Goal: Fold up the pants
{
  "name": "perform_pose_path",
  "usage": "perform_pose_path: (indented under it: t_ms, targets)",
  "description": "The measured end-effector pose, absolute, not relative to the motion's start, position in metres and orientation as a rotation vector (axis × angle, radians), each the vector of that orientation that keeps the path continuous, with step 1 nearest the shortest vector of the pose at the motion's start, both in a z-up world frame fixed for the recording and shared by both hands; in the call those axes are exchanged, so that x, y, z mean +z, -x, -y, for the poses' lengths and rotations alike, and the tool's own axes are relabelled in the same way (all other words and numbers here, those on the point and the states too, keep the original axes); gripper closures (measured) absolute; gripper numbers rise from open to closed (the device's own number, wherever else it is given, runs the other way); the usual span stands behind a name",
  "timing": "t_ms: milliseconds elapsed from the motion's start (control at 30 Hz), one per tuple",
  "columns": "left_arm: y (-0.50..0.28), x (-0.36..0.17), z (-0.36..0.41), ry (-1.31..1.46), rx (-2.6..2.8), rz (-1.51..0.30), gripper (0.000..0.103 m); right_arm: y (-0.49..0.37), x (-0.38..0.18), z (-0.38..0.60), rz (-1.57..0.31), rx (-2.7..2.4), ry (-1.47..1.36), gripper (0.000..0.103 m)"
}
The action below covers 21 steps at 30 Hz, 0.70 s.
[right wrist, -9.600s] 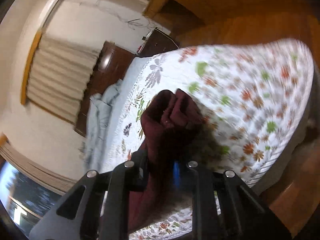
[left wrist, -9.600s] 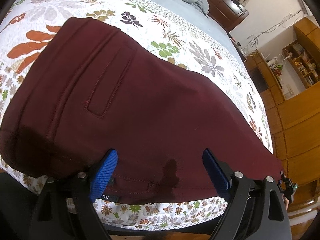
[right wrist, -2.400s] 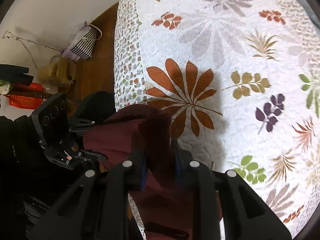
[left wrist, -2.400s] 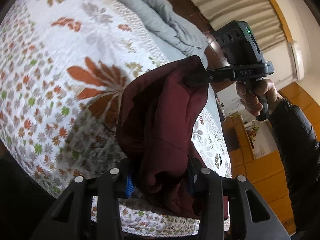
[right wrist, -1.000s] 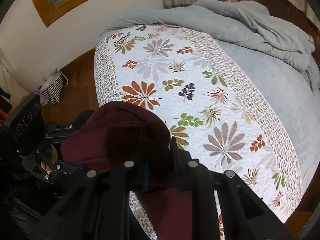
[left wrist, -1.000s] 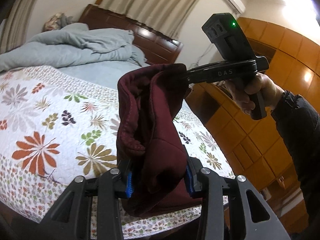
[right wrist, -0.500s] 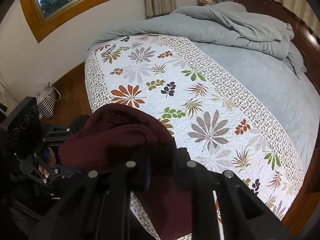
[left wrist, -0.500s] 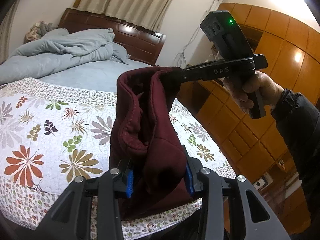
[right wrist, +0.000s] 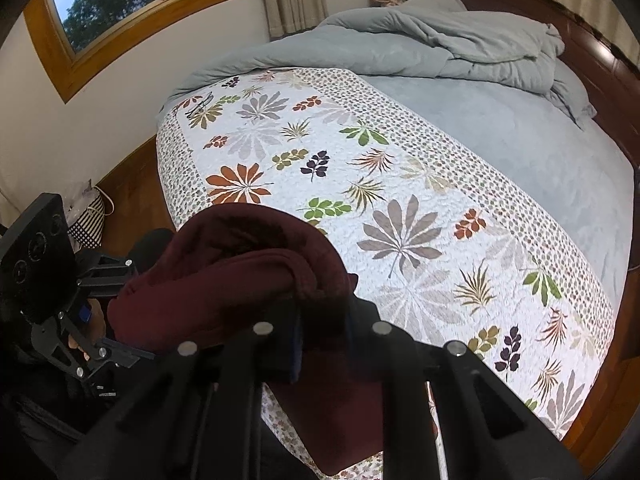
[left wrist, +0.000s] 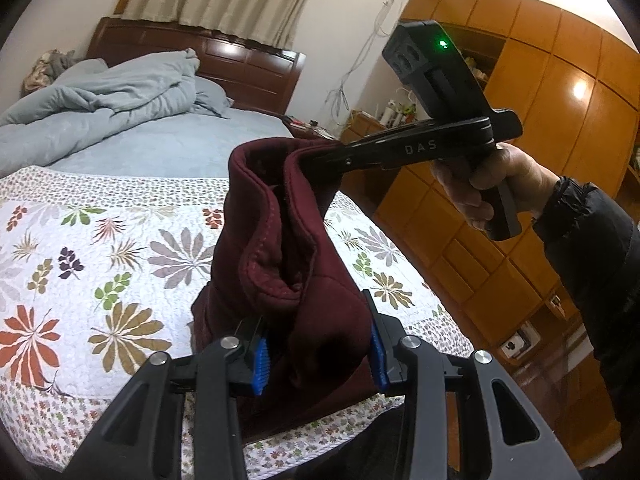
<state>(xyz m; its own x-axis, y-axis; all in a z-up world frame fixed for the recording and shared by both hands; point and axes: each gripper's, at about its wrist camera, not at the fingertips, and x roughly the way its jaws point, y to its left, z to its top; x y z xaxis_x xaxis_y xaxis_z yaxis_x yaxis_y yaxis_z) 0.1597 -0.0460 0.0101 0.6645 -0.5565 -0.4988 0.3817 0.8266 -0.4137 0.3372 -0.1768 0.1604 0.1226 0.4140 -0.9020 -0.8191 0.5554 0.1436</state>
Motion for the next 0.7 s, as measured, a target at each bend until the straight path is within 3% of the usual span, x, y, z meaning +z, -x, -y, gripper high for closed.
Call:
perform_pose_path:
  t_ms: [700]
  targets:
    - [-0.175,-0.012,0.113,0.212,-0.628,-0.722,0.064,-0.342,0.121,0.24,-1.149,0.902,0.364,0.088]
